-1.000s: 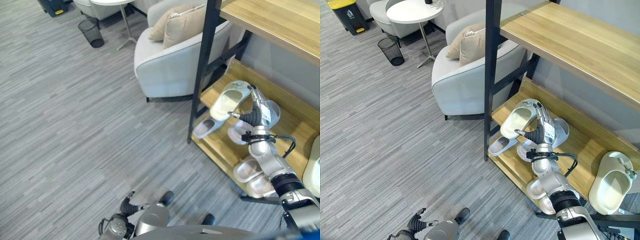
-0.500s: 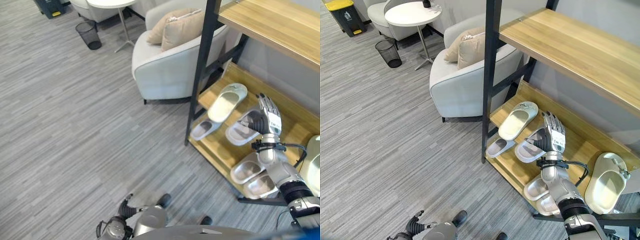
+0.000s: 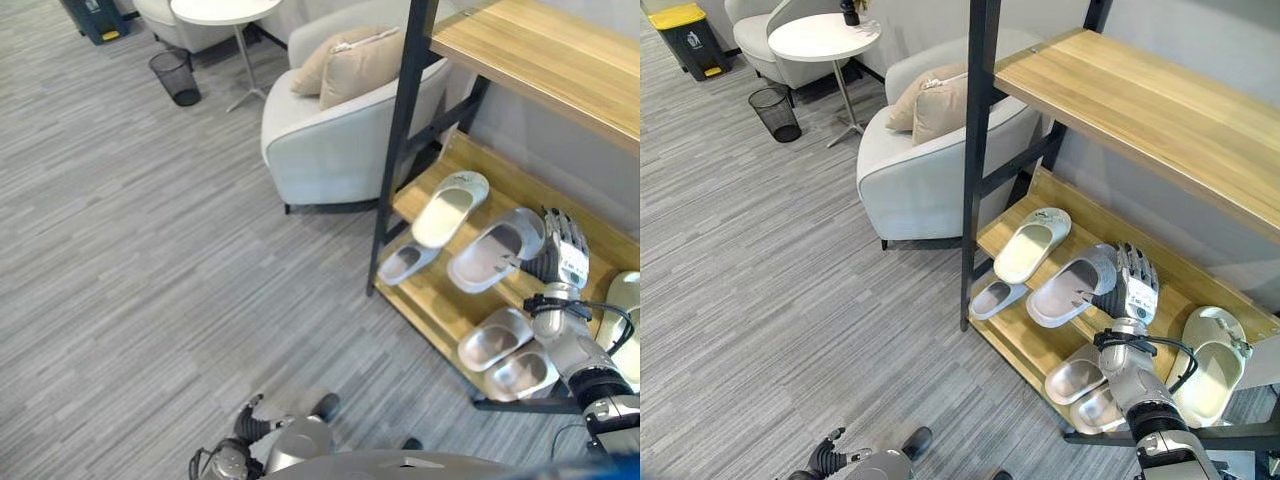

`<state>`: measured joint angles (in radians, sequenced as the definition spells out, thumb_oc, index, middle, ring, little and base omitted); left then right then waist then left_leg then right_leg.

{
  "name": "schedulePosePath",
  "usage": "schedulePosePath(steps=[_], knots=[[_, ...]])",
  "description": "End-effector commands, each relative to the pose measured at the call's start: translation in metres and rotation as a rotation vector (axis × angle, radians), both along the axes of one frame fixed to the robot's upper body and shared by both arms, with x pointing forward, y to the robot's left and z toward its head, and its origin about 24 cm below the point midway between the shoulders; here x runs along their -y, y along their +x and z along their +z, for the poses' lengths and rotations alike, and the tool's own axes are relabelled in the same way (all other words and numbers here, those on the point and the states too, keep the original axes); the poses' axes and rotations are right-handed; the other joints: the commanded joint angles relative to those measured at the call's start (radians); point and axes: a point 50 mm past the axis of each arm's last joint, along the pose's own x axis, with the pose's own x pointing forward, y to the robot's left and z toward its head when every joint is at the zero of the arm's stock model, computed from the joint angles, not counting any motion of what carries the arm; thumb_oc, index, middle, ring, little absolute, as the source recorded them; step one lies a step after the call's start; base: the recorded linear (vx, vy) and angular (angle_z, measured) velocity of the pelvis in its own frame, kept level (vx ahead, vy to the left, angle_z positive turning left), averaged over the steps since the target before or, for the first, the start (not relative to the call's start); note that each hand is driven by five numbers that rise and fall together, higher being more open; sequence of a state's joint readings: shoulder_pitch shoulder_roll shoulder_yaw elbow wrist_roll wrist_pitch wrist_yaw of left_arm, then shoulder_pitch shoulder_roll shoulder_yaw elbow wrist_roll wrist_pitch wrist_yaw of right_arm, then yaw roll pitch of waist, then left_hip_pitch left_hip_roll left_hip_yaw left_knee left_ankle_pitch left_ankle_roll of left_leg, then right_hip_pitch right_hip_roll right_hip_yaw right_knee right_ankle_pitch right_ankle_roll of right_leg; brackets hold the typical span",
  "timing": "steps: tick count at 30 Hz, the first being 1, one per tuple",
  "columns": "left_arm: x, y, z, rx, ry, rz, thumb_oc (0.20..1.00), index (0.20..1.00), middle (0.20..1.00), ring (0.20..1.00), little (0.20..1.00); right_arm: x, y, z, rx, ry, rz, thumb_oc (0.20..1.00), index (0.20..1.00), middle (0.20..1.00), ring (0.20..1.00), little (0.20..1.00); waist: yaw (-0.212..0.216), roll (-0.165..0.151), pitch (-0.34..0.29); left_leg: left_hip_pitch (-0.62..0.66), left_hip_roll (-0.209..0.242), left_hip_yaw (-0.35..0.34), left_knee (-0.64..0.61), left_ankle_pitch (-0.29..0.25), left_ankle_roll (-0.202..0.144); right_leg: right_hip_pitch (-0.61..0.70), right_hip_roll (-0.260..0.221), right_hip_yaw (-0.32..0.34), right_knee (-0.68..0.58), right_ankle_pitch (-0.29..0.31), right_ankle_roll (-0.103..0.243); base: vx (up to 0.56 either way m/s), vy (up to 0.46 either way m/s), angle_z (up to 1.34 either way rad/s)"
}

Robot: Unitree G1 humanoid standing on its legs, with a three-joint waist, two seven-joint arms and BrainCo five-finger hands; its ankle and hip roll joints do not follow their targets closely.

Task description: Arrange the slippers neatly on the shoe rack.

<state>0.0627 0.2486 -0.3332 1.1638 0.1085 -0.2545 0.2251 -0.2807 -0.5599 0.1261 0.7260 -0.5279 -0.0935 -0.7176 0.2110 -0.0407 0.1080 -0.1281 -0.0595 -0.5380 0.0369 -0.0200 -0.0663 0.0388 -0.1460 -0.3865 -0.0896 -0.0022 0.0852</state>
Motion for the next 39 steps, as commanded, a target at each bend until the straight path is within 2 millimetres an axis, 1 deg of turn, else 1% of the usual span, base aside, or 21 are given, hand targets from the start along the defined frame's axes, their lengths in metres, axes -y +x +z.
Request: schedulePosePath(steps=[1,8,9,11,12,13,14,17,18,20,22,24,28,30,31,33,35,36,37,38,39], knots=[[0.017,-0.022,-0.010,-0.083,-0.015,-0.057,1.000,1.000,1.000,1.000,1.000,0.013,0.012,0.033,0.159,0.025,-0.042,1.000,1.000,1.000,1.000,1.000,0.017,0.018,0.007,-0.042,0.045,0.054,-0.077,0.046,-0.004,0.028,-0.052,0.038,0.074,-0.056,0.052,-0.04,0.010,0.00],[0.018,-0.021,-0.009,-0.073,-0.005,-0.037,1.000,1.000,1.000,1.000,1.000,0.011,0.019,0.035,0.233,0.200,-0.074,1.000,1.000,1.000,1.000,1.000,0.025,0.028,0.033,-0.080,0.031,0.058,-0.069,0.047,0.000,-0.003,-0.060,0.041,0.073,-0.052,0.053,-0.02,0.009,0.00],[0.018,-0.020,-0.009,-0.072,-0.005,-0.038,1.000,1.000,1.000,1.000,1.000,0.011,0.019,0.035,0.235,0.199,-0.075,1.000,1.000,1.000,1.000,1.000,0.024,0.028,0.033,-0.085,0.027,0.056,-0.067,0.053,0.002,-0.006,-0.062,0.040,0.072,-0.045,0.056,-0.01,0.040,0.00],[0.019,-0.021,-0.010,-0.070,-0.010,-0.033,1.000,1.000,1.000,1.000,1.000,0.011,0.020,0.035,0.262,0.255,-0.085,1.000,1.000,1.000,1.000,1.000,0.025,0.030,0.031,-0.088,0.025,0.054,-0.069,0.052,0.004,-0.010,-0.065,0.039,0.071,-0.044,0.057,0.01,0.038,0.00],[0.013,-0.009,-0.008,-0.067,-0.014,0.026,1.000,1.000,1.000,1.000,1.000,0.001,0.024,0.041,0.283,0.273,-0.033,1.000,1.000,1.000,1.000,1.000,0.015,0.028,0.029,-0.089,0.026,0.059,-0.069,0.051,0.005,-0.013,-0.065,0.042,0.070,-0.043,0.059,0.02,0.046,0.01],[0.014,0.002,-0.006,-0.028,-0.004,0.046,1.000,1.000,1.000,1.000,1.000,-0.001,0.025,0.038,0.290,0.302,-0.042,1.000,1.000,1.000,1.000,1.000,0.005,0.028,0.024,-0.088,0.026,0.062,-0.070,0.050,0.005,-0.014,-0.065,0.045,0.068,-0.042,0.059,0.03,0.043,-0.01],[0.015,0.003,-0.006,-0.019,-0.004,0.057,1.000,1.000,1.000,1.000,1.000,0.001,0.026,0.036,0.289,0.315,-0.073,1.000,1.000,1.000,1.000,1.000,0.004,0.026,0.022,-0.088,0.026,0.064,-0.071,0.048,0.006,-0.014,-0.066,0.046,0.066,-0.041,0.059,0.03,0.023,-0.03],[0.015,-0.003,-0.007,-0.031,-0.002,0.064,1.000,1.000,1.000,1.000,1.000,0.002,0.029,0.035,0.292,0.353,-0.095,1.000,1.000,1.000,1.000,1.000,0.009,0.023,0.017,-0.089,0.025,0.066,-0.071,0.047,0.006,-0.013,-0.066,0.047,0.061,-0.039,0.058,0.03,0.004,-0.05],[0.016,-0.008,-0.008,-0.045,0.000,0.070,1.000,1.000,1.000,1.000,1.000,0.005,0.030,0.031,0.299,0.409,-0.131,1.000,1.000,1.000,1.000,1.000,0.013,0.021,0.017,-0.090,0.026,0.066,-0.073,0.047,0.006,-0.015,-0.065,0.049,0.056,-0.035,0.058,0.00,0.000,0.00],[0.015,-0.011,-0.009,-0.058,0.000,0.085,1.000,1.000,1.000,1.000,1.000,0.004,0.032,0.027,0.300,0.479,-0.156,1.000,1.000,1.000,1.000,1.000,0.017,0.018,0.016,-0.093,0.026,0.068,-0.075,0.048,0.007,-0.017,-0.064,0.052,0.049,-0.030,0.059,0.00,0.000,0.00],[0.014,-0.014,-0.010,-0.068,0.001,0.101,1.000,1.000,1.000,1.000,1.000,0.003,0.037,0.030,0.333,0.547,-0.166,1.000,1.000,1.000,1.000,1.000,0.021,0.014,0.015,-0.096,0.028,0.073,-0.079,0.050,0.007,-0.020,-0.063,0.056,0.042,-0.024,0.060,0.00,0.000,0.00],[0.013,-0.016,-0.010,-0.074,0.000,0.112,1.000,1.000,1.000,1.000,1.000,0.004,0.039,0.030,0.334,0.574,-0.182,1.000,1.000,1.000,1.000,1.000,0.025,0.013,0.013,-0.099,0.028,0.077,-0.080,0.052,0.007,-0.023,-0.063,0.058,0.037,-0.022,0.059,0.00,0.013,-0.02],[0.011,-0.016,-0.010,-0.073,0.005,0.125,1.000,1.000,1.000,1.000,1.000,0.006,0.043,0.032,0.328,0.586,-0.200,1.000,1.000,1.000,1.000,1.000,0.028,0.013,0.016,-0.108,0.023,0.079,-0.076,0.052,0.007,-0.028,-0.066,0.063,0.033,-0.017,0.061,-0.01,0.010,-0.03],[0.008,-0.014,-0.009,-0.068,0.009,0.138,1.000,1.000,1.000,1.000,1.000,0.007,0.046,0.033,0.322,0.632,-0.207,1.000,1.000,1.000,1.000,1.000,0.029,0.015,0.017,-0.110,0.022,0.081,-0.075,0.051,0.008,-0.031,-0.069,0.063,0.032,-0.015,0.063,0.01,0.017,-0.01],[0.007,-0.014,-0.009,-0.070,0.009,0.146,1.000,1.000,1.000,1.000,1.000,0.008,0.046,0.028,0.304,0.665,-0.224,1.000,1.000,1.000,1.000,1.000,0.029,0.016,0.017,-0.112,0.021,0.084,-0.075,0.050,0.008,-0.035,-0.072,0.066,0.030,-0.010,0.064,0.02,0.019,-0.03],[0.006,-0.013,-0.009,-0.069,0.007,0.153,1.000,1.000,1.000,1.000,1.000,0.009,0.047,0.028,0.296,0.673,-0.230,1.000,1.000,1.000,1.000,1.000,0.031,0.016,0.019,-0.115,0.020,0.088,-0.074,0.050,0.008,-0.039,-0.073,0.069,0.028,-0.006,0.065,0.00,0.000,0.00],[0.004,-0.012,-0.008,-0.066,0.005,0.155,1.000,1.000,1.000,1.000,1.000,0.006,0.052,0.030,0.278,0.664,-0.225,1.000,1.000,1.000,1.000,1.000,0.031,0.017,0.022,-0.123,0.020,0.095,-0.073,0.051,0.008,-0.047,-0.075,0.077,0.023,0.002,0.067,-0.03,0.013,-0.07],[0.005,-0.012,-0.009,-0.073,0.004,0.146,1.000,1.000,1.000,1.000,1.000,0.003,0.055,0.032,0.271,0.670,-0.219,0.762,0.762,0.762,0.762,0.762,0.031,0.016,0.025,-0.130,0.019,0.100,-0.071,0.052,0.009,-0.053,-0.076,0.083,0.020,0.008,0.068,-0.04,0.018,-0.12],[0.009,-0.013,-0.010,-0.077,-0.004,0.137,1.000,1.000,1.000,1.000,1.000,0.002,0.057,0.032,0.264,0.682,-0.219,0.586,0.586,0.586,0.586,0.586,0.030,0.016,0.028,-0.134,0.017,0.104,-0.071,0.053,0.009,-0.058,-0.076,0.087,0.017,0.011,0.068,-0.03,0.020,-0.13],[0.009,-0.011,-0.009,-0.076,-0.022,0.143,1.000,1.000,1.000,1.000,1.000,-0.001,0.057,0.029,0.245,0.684,-0.212,0.438,0.438,0.438,0.438,0.438,0.030,0.017,0.028,-0.139,0.018,0.110,-0.073,0.055,0.009,-0.067,-0.076,0.094,0.014,0.017,0.069,-0.03,0.027,-0.13],[0.009,-0.010,-0.009,-0.073,-0.015,0.143,1.000,1.000,1.000,1.000,1.000,-0.002,0.059,0.030,0.240,0.691,-0.212,0.275,0.275,0.275,0.275,0.275,0.028,0.016,0.029,-0.144,0.018,0.115,-0.074,0.057,0.010,-0.074,-0.076,0.101,0.012,0.021,0.069,-0.02,0.028,-0.15]])
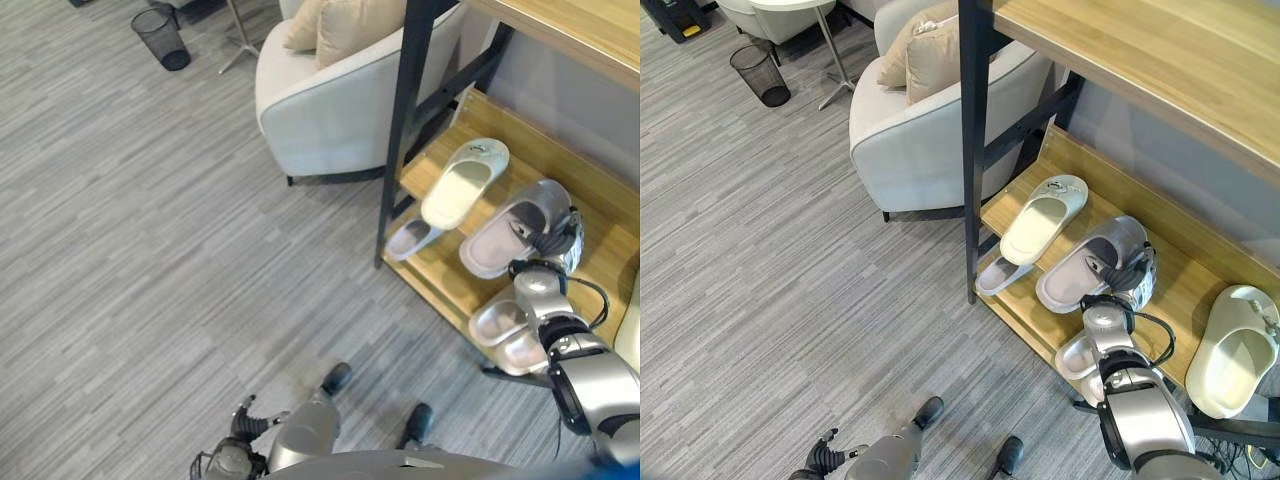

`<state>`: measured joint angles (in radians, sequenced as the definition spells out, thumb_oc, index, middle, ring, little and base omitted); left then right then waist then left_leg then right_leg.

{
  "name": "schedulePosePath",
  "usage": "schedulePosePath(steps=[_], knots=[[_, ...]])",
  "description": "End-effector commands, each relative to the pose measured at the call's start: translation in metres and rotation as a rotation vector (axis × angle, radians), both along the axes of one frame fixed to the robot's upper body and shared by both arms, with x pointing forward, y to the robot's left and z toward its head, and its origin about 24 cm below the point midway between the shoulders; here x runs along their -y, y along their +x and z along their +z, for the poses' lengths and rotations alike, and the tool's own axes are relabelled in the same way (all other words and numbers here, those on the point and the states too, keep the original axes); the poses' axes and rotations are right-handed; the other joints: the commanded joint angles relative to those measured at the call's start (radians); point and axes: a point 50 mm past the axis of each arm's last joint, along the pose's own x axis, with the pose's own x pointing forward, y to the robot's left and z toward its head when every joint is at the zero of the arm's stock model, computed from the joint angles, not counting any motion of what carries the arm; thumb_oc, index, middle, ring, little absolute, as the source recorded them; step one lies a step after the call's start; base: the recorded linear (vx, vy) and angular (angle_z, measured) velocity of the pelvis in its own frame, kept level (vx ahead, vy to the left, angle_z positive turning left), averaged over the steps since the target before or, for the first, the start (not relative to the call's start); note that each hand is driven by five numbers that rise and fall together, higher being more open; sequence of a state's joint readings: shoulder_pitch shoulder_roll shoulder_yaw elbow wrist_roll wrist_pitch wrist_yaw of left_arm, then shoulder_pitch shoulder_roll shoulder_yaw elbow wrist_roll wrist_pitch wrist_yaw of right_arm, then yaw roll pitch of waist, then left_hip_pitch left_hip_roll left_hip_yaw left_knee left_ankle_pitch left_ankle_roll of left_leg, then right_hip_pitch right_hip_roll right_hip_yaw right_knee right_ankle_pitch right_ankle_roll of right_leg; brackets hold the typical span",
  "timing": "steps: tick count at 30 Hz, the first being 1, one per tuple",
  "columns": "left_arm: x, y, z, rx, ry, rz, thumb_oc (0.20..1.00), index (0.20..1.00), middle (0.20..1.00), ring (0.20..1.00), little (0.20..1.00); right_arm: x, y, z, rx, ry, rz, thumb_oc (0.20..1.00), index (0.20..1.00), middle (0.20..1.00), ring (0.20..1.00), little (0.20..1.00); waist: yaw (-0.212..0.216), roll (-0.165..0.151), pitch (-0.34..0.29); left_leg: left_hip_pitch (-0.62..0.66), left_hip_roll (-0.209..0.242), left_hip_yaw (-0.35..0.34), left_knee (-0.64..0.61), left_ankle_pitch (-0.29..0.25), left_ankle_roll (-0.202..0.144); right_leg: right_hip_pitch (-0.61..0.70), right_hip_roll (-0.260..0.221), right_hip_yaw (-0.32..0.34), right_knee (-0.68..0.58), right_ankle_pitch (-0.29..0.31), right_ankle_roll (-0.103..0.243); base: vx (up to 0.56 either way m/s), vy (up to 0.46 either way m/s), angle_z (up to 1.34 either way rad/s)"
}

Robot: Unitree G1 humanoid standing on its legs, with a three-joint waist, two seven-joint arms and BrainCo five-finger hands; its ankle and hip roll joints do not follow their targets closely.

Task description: Arrange the slippers neatly on the shoe rack.

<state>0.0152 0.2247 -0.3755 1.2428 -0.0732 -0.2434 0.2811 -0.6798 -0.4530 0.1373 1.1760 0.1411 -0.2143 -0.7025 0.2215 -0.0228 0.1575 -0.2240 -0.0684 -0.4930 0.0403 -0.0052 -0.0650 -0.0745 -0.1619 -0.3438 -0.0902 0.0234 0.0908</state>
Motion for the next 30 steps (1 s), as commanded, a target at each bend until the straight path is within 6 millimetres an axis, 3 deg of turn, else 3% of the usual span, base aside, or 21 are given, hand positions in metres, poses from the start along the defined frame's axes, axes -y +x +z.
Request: schedulePosePath(steps=[1,8,15,21,27,30], knots=[[0.009,-0.012,-0.006,-0.068,-0.023,-0.016,1.000,1.000,1.000,1.000,1.000,0.005,0.003,0.009,0.022,0.003,0.026,0.200,0.200,0.200,0.200,0.200,0.017,-0.002,-0.020,-0.052,0.029,0.075,-0.079,0.043,0.008,0.032,-0.060,0.062,0.012,-0.002,0.063,-0.01,0.025,-0.15],[0.005,0.000,-0.003,-0.032,-0.020,-0.005,1.000,1.000,1.000,1.000,1.000,0.000,0.001,-0.003,-0.014,0.043,0.036,0.200,0.200,0.200,0.200,0.200,0.002,0.001,-0.025,-0.063,0.033,0.111,-0.076,0.039,0.011,0.009,-0.064,0.093,0.003,0.014,0.068,0.00,0.021,-0.17],[0.003,-0.001,-0.003,-0.045,-0.008,0.005,1.000,1.000,1.000,1.000,1.000,-0.003,-0.009,-0.016,-0.039,0.015,0.044,0.200,0.200,0.200,0.200,0.200,-0.011,0.004,-0.029,-0.058,0.035,0.132,-0.055,0.022,0.017,0.012,-0.070,0.108,0.003,0.014,0.068,0.00,0.012,-0.11],[0.002,0.011,0.000,-0.009,-0.018,0.027,1.000,1.000,1.000,1.000,1.000,-0.019,-0.017,-0.025,-0.021,-0.001,0.174,0.200,0.200,0.200,0.200,0.200,-0.037,0.001,-0.035,-0.020,0.042,0.140,-0.054,0.007,0.020,0.041,-0.070,0.116,0.004,0.006,0.066,0.02,0.000,-0.01],[-0.010,0.019,0.004,0.019,0.004,0.082,1.000,1.000,1.000,1.000,1.000,-0.034,-0.046,-0.036,-0.006,-0.083,0.329,0.200,0.200,0.200,0.200,0.200,-0.081,-0.013,-0.064,0.060,0.071,0.157,-0.077,-0.004,0.017,0.085,-0.062,0.124,0.013,-0.008,0.062,0.02,-0.024,-0.12],[-0.016,0.015,0.004,0.010,-0.005,0.121,1.000,1.000,1.000,1.000,1.000,-0.042,-0.063,-0.042,0.005,-0.044,0.418,0.200,0.200,0.200,0.200,0.200,-0.108,-0.016,-0.081,0.096,0.090,0.168,-0.085,-0.010,0.013,0.101,-0.054,0.135,0.028,-0.023,0.055,0.01,-0.052,-0.10]])
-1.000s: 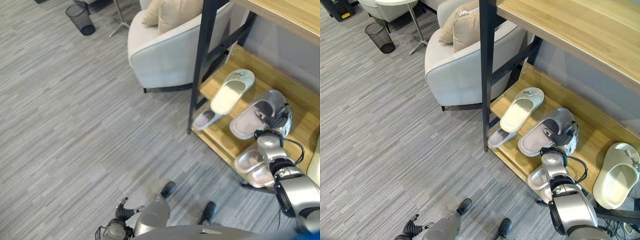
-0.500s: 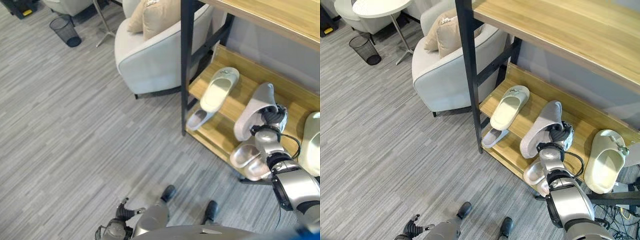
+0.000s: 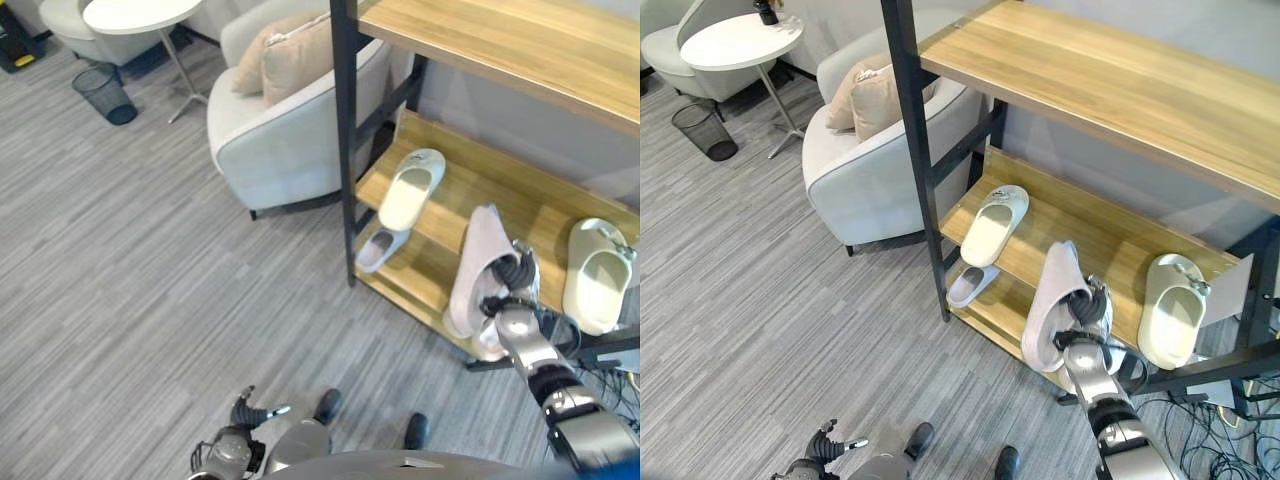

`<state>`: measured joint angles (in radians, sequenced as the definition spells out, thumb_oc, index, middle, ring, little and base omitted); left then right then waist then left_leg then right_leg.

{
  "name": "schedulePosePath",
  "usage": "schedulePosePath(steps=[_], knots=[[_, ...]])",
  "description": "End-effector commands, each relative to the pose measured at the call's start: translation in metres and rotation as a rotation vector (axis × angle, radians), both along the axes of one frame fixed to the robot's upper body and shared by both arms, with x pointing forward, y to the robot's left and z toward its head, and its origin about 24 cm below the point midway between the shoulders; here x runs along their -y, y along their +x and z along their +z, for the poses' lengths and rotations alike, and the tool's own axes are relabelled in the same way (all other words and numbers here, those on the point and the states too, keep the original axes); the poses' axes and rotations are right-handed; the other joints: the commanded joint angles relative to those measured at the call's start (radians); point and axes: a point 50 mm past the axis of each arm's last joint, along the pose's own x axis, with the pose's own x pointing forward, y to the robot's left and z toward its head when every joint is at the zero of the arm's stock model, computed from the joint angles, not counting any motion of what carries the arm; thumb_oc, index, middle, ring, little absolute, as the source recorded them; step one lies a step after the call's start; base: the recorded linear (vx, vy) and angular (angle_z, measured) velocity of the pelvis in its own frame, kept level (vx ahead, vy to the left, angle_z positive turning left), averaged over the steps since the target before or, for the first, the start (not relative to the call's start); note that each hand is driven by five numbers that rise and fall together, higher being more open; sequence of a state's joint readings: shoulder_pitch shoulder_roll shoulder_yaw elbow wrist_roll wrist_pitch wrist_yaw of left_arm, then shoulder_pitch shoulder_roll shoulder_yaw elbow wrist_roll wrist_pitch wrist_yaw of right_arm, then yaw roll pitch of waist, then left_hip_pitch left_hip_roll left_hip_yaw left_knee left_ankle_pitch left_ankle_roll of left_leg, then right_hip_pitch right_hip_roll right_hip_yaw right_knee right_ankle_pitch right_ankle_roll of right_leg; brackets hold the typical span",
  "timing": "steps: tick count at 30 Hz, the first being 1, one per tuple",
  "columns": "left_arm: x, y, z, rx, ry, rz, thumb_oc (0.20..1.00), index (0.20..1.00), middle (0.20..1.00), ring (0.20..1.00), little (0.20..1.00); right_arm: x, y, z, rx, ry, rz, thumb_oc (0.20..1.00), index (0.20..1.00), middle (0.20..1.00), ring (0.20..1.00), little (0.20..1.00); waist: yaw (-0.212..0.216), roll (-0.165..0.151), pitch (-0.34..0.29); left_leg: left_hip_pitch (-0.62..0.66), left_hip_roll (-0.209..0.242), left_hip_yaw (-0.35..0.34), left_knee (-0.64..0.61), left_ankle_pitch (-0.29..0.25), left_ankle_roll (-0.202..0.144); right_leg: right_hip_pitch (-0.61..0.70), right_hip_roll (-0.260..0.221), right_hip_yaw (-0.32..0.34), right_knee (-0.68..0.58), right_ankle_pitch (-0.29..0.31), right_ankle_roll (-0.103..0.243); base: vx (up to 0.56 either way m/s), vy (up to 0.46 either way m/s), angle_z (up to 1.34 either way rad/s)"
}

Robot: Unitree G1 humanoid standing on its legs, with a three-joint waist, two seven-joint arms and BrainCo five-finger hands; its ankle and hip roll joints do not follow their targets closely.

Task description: Arrange the slippers neatly on the shoe rack.

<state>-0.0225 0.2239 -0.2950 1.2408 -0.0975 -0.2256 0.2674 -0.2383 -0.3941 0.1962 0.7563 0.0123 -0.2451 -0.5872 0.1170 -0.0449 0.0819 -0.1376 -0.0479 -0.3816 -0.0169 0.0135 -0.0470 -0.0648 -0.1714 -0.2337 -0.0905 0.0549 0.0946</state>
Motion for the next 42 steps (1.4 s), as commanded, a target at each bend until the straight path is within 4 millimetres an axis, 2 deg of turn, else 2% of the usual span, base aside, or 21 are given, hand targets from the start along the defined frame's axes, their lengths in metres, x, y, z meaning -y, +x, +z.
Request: schedulePosePath(steps=[1,5,6,9,10,18,23,27,31,36,37,38,39,41,42], knots=[[-0.009,-0.001,-0.001,-0.030,0.009,0.033,1.000,1.000,1.000,1.000,1.000,-0.001,0.001,0.023,0.122,-0.001,0.103,0.200,0.200,0.200,0.200,0.200,-0.003,0.007,-0.005,0.011,0.070,0.056,-0.028,-0.029,-0.005,0.092,-0.044,0.025,0.029,-0.055,0.051,-0.03,-0.053,-0.12],[-0.009,-0.010,-0.003,-0.054,-0.023,0.043,1.000,1.000,1.000,1.000,1.000,-0.009,-0.016,0.018,0.102,0.040,0.224,0.200,0.200,0.200,0.200,0.200,-0.028,0.006,-0.017,0.037,0.091,0.075,-0.014,-0.041,-0.012,0.107,-0.031,0.046,0.043,-0.067,0.041,-0.03,-0.062,-0.15],[-0.006,-0.018,-0.006,-0.073,-0.046,0.049,1.000,1.000,1.000,1.000,1.000,-0.012,-0.022,0.018,0.105,0.046,0.263,0.200,0.200,0.200,0.200,0.200,-0.035,0.007,-0.025,0.051,0.102,0.083,-0.007,-0.047,-0.016,0.112,-0.021,0.060,0.041,-0.069,0.037,-0.04,-0.062,-0.12],[-0.005,-0.022,-0.007,-0.082,-0.053,0.054,1.000,1.000,1.000,1.000,1.000,-0.015,-0.025,0.019,0.104,0.045,0.288,0.200,0.200,0.200,0.200,0.200,-0.037,0.008,-0.028,0.055,0.108,0.090,-0.004,-0.047,-0.018,0.115,-0.017,0.066,0.040,-0.069,0.035,-0.04,-0.042,-0.32],[-0.003,-0.027,-0.009,-0.097,-0.069,0.054,1.000,1.000,1.000,1.000,1.000,-0.021,-0.031,0.020,0.098,0.047,0.357,0.200,0.200,0.200,0.200,0.200,-0.048,0.011,-0.034,0.062,0.121,0.099,0.001,-0.046,-0.022,0.115,-0.009,0.078,0.044,-0.072,0.031,-0.03,-0.048,-0.18],[0.000,-0.028,-0.009,-0.109,-0.101,-0.008,1.000,1.000,1.000,1.000,1.000,-0.034,-0.062,0.011,-0.018,0.012,0.581,0.200,0.200,0.200,0.200,0.200,-0.074,0.018,-0.073,0.095,0.157,0.097,0.012,-0.045,-0.045,0.135,0.020,0.081,0.074,-0.111,0.011,-0.01,-0.066,-0.09],[-0.005,-0.034,-0.009,-0.107,-0.108,0.052,1.000,1.000,1.000,1.000,1.000,-0.036,-0.074,0.014,-0.047,-0.007,0.657,0.200,0.200,0.200,0.200,0.200,-0.076,0.023,-0.084,0.108,0.171,0.084,0.014,-0.040,-0.055,0.147,0.035,0.072,0.094,-0.133,0.000,0.00,-0.077,0.02],[-0.018,-0.040,-0.007,-0.089,-0.097,0.160,1.000,1.000,1.000,1.000,1.000,-0.029,-0.087,0.003,-0.123,-0.031,0.651,0.200,0.200,0.200,0.200,0.200,-0.071,0.032,-0.080,0.119,0.182,0.062,0.025,-0.029,-0.067,0.160,0.049,0.053,0.133,-0.166,-0.014,-0.01,-0.084,0.15],[-0.026,-0.037,-0.004,-0.039,-0.103,0.237,1.000,1.000,1.000,1.000,1.000,-0.022,-0.092,0.000,-0.151,-0.042,0.635,0.200,0.200,0.200,0.200,0.200,-0.065,0.046,-0.064,0.117,0.197,0.037,0.039,-0.010,-0.085,0.176,0.070,0.033,0.153,-0.192,-0.033,-0.04,-0.105,0.18],[-0.024,-0.034,-0.004,-0.016,-0.128,0.276,1.000,1.000,1.000,1.000,1.000,-0.020,-0.090,-0.005,-0.181,-0.067,0.644,0.200,0.200,0.200,0.200,0.200,-0.060,0.064,-0.038,0.094,0.208,-0.002,0.054,0.016,-0.099,0.186,0.095,0.006,0.157,-0.209,-0.049,-0.08,-0.087,0.27],[-0.009,-0.051,-0.009,-0.048,-0.141,0.274,1.000,1.000,1.000,1.000,1.000,-0.020,-0.087,-0.013,-0.181,-0.059,0.595,0.200,0.200,0.200,0.200,0.200,-0.031,0.063,-0.006,0.065,0.197,-0.024,0.079,0.030,-0.104,0.187,0.094,-0.017,0.165,-0.215,-0.055,-0.16,-0.074,0.54],[-0.010,-0.055,-0.011,-0.077,-0.130,0.295,1.000,1.000,1.000,1.000,1.000,-0.027,-0.084,-0.013,-0.157,-0.040,0.594,0.200,0.200,0.200,0.200,0.200,-0.031,0.053,0.024,0.037,0.198,0.004,0.115,0.030,-0.105,0.194,0.088,-0.034,0.173,-0.223,-0.060,-0.27,-0.086,0.78],[-0.018,-0.051,-0.010,-0.074,-0.113,0.359,1.000,1.000,1.000,1.000,1.000,-0.031,-0.082,-0.014,-0.139,-0.032,0.570,0.200,0.200,0.200,0.200,0.200,-0.057,0.032,0.060,-0.007,0.223,0.160,0.167,0.039,-0.086,0.194,0.071,-0.069,0.181,-0.220,-0.060,-0.21,-0.047,0.96],[-0.028,-0.055,-0.008,-0.069,-0.081,0.418,1.000,1.000,1.000,1.000,1.000,-0.036,-0.084,-0.018,-0.146,-0.028,0.574,0.200,0.200,0.200,0.200,0.200,-0.061,0.024,0.065,-0.013,0.253,0.241,0.171,0.041,-0.083,0.190,0.064,-0.070,0.179,-0.202,-0.049,-0.03,0.032,0.94],[-0.036,-0.063,-0.007,-0.089,-0.048,0.461,1.000,1.000,1.000,1.000,1.000,-0.042,-0.084,-0.021,-0.149,-0.024,0.586,0.200,0.200,0.200,0.200,0.200,-0.058,0.021,0.058,0.005,0.281,0.249,0.141,0.048,-0.092,0.193,0.059,-0.059,0.181,-0.196,-0.041,0.08,0.072,0.55]])
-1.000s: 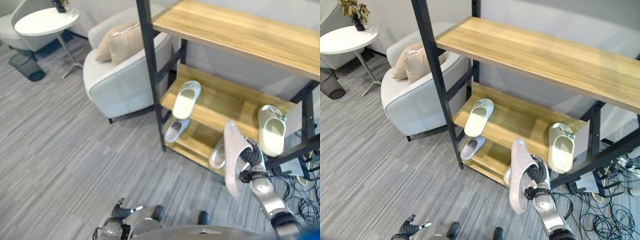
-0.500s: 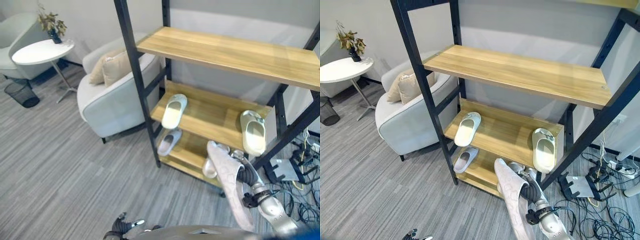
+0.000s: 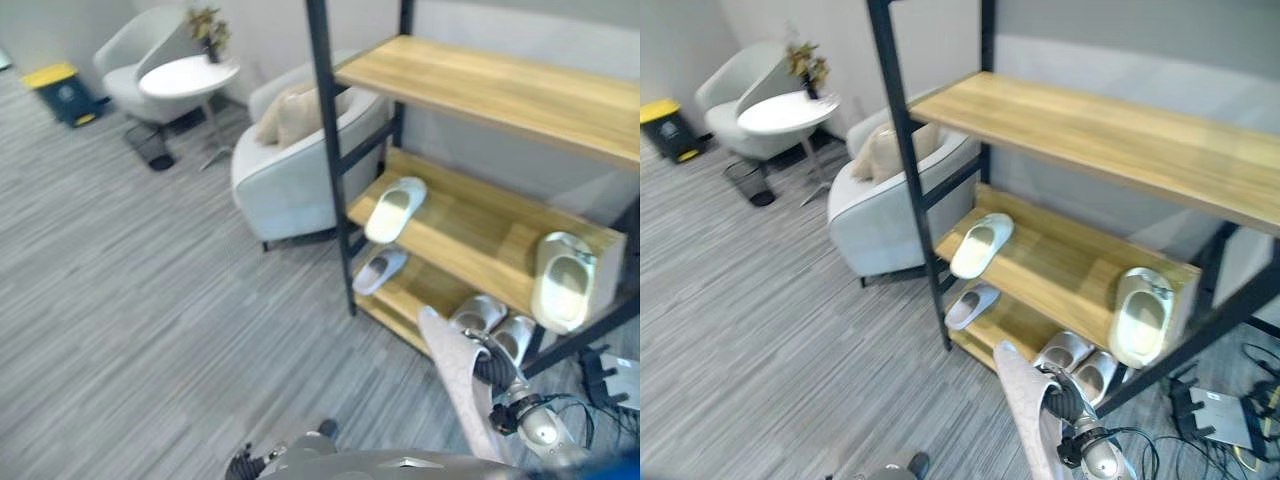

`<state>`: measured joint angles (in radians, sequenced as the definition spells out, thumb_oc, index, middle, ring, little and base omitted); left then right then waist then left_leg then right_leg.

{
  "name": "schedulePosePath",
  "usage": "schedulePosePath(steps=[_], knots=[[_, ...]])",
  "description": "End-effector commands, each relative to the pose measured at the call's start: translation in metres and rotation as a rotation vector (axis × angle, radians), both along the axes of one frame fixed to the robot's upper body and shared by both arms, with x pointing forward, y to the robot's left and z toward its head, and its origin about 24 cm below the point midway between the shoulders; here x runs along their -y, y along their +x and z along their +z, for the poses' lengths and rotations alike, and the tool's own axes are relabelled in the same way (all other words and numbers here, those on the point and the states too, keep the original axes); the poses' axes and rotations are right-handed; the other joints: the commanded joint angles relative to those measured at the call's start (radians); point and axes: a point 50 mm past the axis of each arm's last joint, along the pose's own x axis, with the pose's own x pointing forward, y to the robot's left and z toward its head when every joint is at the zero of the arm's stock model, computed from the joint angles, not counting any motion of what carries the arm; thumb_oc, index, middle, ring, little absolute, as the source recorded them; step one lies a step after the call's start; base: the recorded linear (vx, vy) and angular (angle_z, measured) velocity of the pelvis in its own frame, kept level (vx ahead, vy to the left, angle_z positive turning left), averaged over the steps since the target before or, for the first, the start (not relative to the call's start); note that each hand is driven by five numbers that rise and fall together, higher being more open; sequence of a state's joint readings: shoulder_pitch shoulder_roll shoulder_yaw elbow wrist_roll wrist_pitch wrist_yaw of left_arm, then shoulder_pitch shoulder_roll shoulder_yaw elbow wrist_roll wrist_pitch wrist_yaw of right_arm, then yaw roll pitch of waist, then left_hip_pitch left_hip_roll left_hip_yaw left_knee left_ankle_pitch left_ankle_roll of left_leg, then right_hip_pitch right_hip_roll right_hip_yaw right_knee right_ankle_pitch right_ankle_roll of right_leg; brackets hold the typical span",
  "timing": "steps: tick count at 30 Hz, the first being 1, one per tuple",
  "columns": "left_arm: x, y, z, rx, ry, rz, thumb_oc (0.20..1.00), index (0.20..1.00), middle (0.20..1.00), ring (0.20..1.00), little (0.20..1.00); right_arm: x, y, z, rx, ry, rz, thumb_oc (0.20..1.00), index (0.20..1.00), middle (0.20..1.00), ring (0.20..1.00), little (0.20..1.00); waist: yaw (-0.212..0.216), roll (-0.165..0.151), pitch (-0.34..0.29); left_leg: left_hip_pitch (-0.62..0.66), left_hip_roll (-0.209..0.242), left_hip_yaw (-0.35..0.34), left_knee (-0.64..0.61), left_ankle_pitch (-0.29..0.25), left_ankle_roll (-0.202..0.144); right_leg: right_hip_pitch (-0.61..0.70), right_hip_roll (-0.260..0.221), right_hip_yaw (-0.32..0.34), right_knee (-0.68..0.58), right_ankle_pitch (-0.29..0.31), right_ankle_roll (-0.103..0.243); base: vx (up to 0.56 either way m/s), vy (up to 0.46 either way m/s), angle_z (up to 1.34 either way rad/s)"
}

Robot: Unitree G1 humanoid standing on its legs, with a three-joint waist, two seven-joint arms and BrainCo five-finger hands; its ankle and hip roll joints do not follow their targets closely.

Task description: Arrange the slippers neatly on the shoe rack.

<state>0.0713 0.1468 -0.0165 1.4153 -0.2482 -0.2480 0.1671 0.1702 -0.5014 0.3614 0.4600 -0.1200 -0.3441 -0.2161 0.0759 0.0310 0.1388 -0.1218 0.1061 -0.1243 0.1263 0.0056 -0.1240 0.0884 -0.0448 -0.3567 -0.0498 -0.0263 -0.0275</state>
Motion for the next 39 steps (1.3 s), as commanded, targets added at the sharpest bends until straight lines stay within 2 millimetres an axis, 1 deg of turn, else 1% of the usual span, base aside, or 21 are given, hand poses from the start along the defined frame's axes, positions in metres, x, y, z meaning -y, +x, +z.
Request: schedulePosePath(steps=[1,4,7,9,10,12,16,22,24,25,27,28,29,30,31,32,33,34,35,37,39], knots=[[-0.037,0.014,0.011,0.049,0.133,0.025,1.000,1.000,1.000,1.000,1.000,-0.009,0.012,0.022,0.162,0.037,0.002,0.200,0.200,0.200,0.200,0.200,-0.016,-0.055,0.002,-0.009,0.128,-0.007,-0.005,0.057,-0.015,0.040,-0.067,0.065,0.140,-0.115,0.081,0.08,0.100,0.21],[-0.047,0.023,0.016,0.052,0.181,-0.018,1.000,1.000,1.000,1.000,1.000,-0.014,0.015,0.020,0.167,0.048,-0.010,0.200,0.200,0.200,0.200,0.200,-0.012,-0.076,0.005,-0.045,0.180,0.004,-0.035,0.118,-0.032,0.042,-0.091,0.039,0.145,-0.112,0.095,0.02,0.145,-0.04],[-0.049,0.024,0.017,0.035,0.206,-0.068,1.000,1.000,1.000,1.000,1.000,-0.019,0.013,0.020,0.165,0.063,0.006,0.200,0.200,0.200,0.200,0.200,-0.026,-0.081,-0.018,-0.006,0.197,0.048,-0.119,0.108,-0.021,0.028,-0.115,0.021,0.150,-0.093,0.114,0.07,0.199,0.15],[-0.047,0.023,0.016,0.022,0.203,-0.096,1.000,1.000,1.000,1.000,1.000,-0.023,0.014,0.020,0.165,0.063,0.019,0.200,0.200,0.200,0.200,0.200,-0.030,-0.089,-0.030,-0.002,0.179,0.052,-0.119,0.097,-0.021,0.025,-0.137,0.025,0.144,-0.074,0.125,0.13,0.248,0.18],[-0.051,0.038,0.020,0.061,0.227,-0.139,1.000,1.000,1.000,1.000,1.000,-0.024,0.011,0.029,0.190,0.048,0.069,0.200,0.200,0.200,0.200,0.200,-0.034,-0.100,-0.032,-0.005,0.161,0.062,-0.100,0.080,-0.016,0.024,-0.158,0.028,0.136,-0.052,0.140,0.13,0.259,-0.01],[-0.041,0.055,0.021,0.119,0.222,-0.149,1.000,1.000,1.000,1.000,1.000,-0.025,0.010,0.023,0.144,0.054,0.067,0.200,0.200,0.200,0.200,0.200,-0.044,-0.105,-0.039,-0.004,0.144,0.068,-0.088,0.053,-0.003,0.018,-0.177,0.049,0.129,-0.038,0.149,0.12,0.255,-0.13],[-0.028,0.072,0.023,0.189,0.200,-0.193,1.000,1.000,1.000,1.000,1.000,-0.033,0.012,0.014,0.102,0.060,0.067,0.200,0.200,0.200,0.200,0.200,-0.036,-0.139,-0.026,-0.041,0.091,0.080,-0.019,0.001,0.022,-0.013,-0.227,0.076,0.127,-0.004,0.176,0.06,0.212,-0.14],[-0.045,0.099,0.041,0.341,0.248,-0.199,1.000,1.000,1.000,1.000,1.000,-0.035,0.013,0.006,0.088,0.031,0.057,0.200,0.200,0.200,0.200,0.200,-0.013,-0.164,0.036,-0.119,0.029,0.081,0.062,-0.053,0.054,-0.080,-0.282,0.098,0.148,0.040,0.203,-0.05,0.145,-0.07],[-0.048,0.109,0.049,0.409,0.249,-0.180,1.000,1.000,1.000,1.000,1.000,-0.037,0.015,0.004,0.084,0.018,0.053,0.200,0.200,0.200,0.200,0.200,-0.009,-0.165,0.070,-0.128,0.010,0.090,0.081,-0.071,0.072,-0.127,-0.312,0.113,0.193,0.092,0.219,-0.12,0.158,-0.10],[-0.053,0.120,0.061,0.500,0.252,-0.163,1.000,1.000,1.000,1.000,1.000,-0.037,0.017,0.005,0.096,-0.001,0.060,0.200,0.200,0.200,0.200,0.200,0.002,-0.153,0.116,-0.143,0.009,0.107,0.116,-0.091,0.088,-0.179,-0.330,0.109,0.269,0.121,0.215,-0.18,0.175,-0.16],[-0.054,0.126,0.067,0.541,0.252,-0.179,1.000,1.000,1.000,1.000,1.000,-0.038,0.018,0.008,0.111,0.000,0.066,0.200,0.200,0.200,0.200,0.200,0.005,-0.148,0.135,-0.148,0.012,0.113,0.128,-0.095,0.093,-0.205,-0.330,0.101,0.302,0.130,0.215,-0.15,0.120,-0.20],[-0.049,0.135,0.074,0.610,0.225,-0.175,1.000,1.000,1.000,1.000,1.000,-0.038,0.021,0.011,0.135,-0.014,0.078,0.200,0.200,0.200,0.200,0.200,-0.001,-0.142,0.182,-0.163,0.008,0.113,0.155,-0.098,0.096,-0.260,-0.303,0.094,0.339,0.120,0.205,-0.10,0.071,-0.25],[-0.049,0.135,0.074,0.610,0.225,-0.175,1.000,1.000,1.000,1.000,1.000,-0.038,0.021,0.011,0.135,-0.014,0.078,0.200,0.200,0.200,0.200,0.200,-0.001,-0.142,0.181,-0.165,0.009,0.113,0.156,-0.099,0.096,-0.261,-0.302,0.094,0.341,0.119,0.205,-0.13,0.159,-0.30],[-0.057,0.149,0.070,0.550,0.229,-0.110,1.000,1.000,1.000,1.000,1.000,-0.045,0.030,0.008,0.131,-0.008,0.085,0.200,0.200,0.200,0.200,0.200,-0.025,-0.144,0.206,-0.175,0.008,0.121,0.185,-0.107,0.097,-0.327,-0.271,0.101,0.363,0.110,0.197,-0.01,0.058,-0.15],[-0.054,0.155,0.070,0.537,0.228,-0.126,1.000,1.000,1.000,1.000,1.000,-0.050,0.033,0.010,0.142,0.003,0.099,0.200,0.200,0.200,0.200,0.200,-0.031,-0.159,0.210,-0.193,0.003,0.119,0.226,-0.122,0.094,-0.310,-0.256,0.105,0.334,0.080,0.186,-0.04,0.038,-0.25],[-0.051,0.169,0.079,0.594,0.253,-0.150,1.000,1.000,1.000,1.000,1.000,-0.050,0.032,0.016,0.177,-0.013,0.136,0.200,0.200,0.200,0.200,0.200,-0.037,-0.167,0.218,-0.230,-0.001,0.113,0.268,-0.131,0.092,-0.315,-0.256,0.120,0.315,0.064,0.183,-0.04,-0.049,-0.30],[-0.043,0.176,0.087,0.686,0.224,-0.143,1.000,1.000,1.000,1.000,1.000,-0.045,0.032,0.016,0.173,-0.023,0.108,0.200,0.200,0.200,0.200,0.200,-0.034,-0.157,0.231,-0.257,-0.008,0.106,0.287,-0.136,0.089,-0.339,-0.245,0.133,0.319,0.052,0.170,-0.02,-0.027,-0.34],[-0.029,0.182,0.086,0.734,0.115,-0.067,1.000,1.000,1.000,1.000,1.000,-0.043,0.031,0.014,0.176,-0.054,0.117,0.200,0.200,0.200,0.200,0.200,-0.043,-0.140,0.234,-0.281,0.007,0.086,0.321,-0.171,0.078,-0.381,-0.221,0.165,0.369,0.008,0.169,0.00,0.000,-0.13],[-0.022,0.189,0.089,0.761,0.101,-0.081,1.000,1.000,1.000,1.000,1.000,-0.041,0.034,0.013,0.179,-0.079,0.115,0.200,0.200,0.200,0.200,0.200,-0.052,-0.130,0.234,-0.309,0.012,0.079,0.348,-0.176,0.074,-0.423,-0.217,0.180,0.410,-0.004,0.160,0.01,-0.008,0.10],[-0.020,0.196,0.095,0.798,0.084,-0.070,1.000,1.000,1.000,1.000,1.000,-0.042,0.040,0.016,0.198,-0.094,0.123,0.200,0.200,0.200,0.200,0.200,-0.057,-0.127,0.227,-0.344,0.016,0.076,0.386,-0.185,0.074,-0.459,-0.217,0.189,0.440,-0.013,0.153,-0.04,-0.010,0.14],[-0.016,0.199,0.099,0.838,0.029,-0.031,1.000,1.000,1.000,1.000,1.000,-0.040,0.048,0.023,0.230,-0.128,0.124,0.200,0.200,0.200,0.200,0.200,-0.071,-0.113,0.198,-0.445,0.026,0.057,0.481,-0.210,0.078,-0.555,-0.215,0.210,0.531,-0.059,0.136,-0.03,-0.024,-0.21]])
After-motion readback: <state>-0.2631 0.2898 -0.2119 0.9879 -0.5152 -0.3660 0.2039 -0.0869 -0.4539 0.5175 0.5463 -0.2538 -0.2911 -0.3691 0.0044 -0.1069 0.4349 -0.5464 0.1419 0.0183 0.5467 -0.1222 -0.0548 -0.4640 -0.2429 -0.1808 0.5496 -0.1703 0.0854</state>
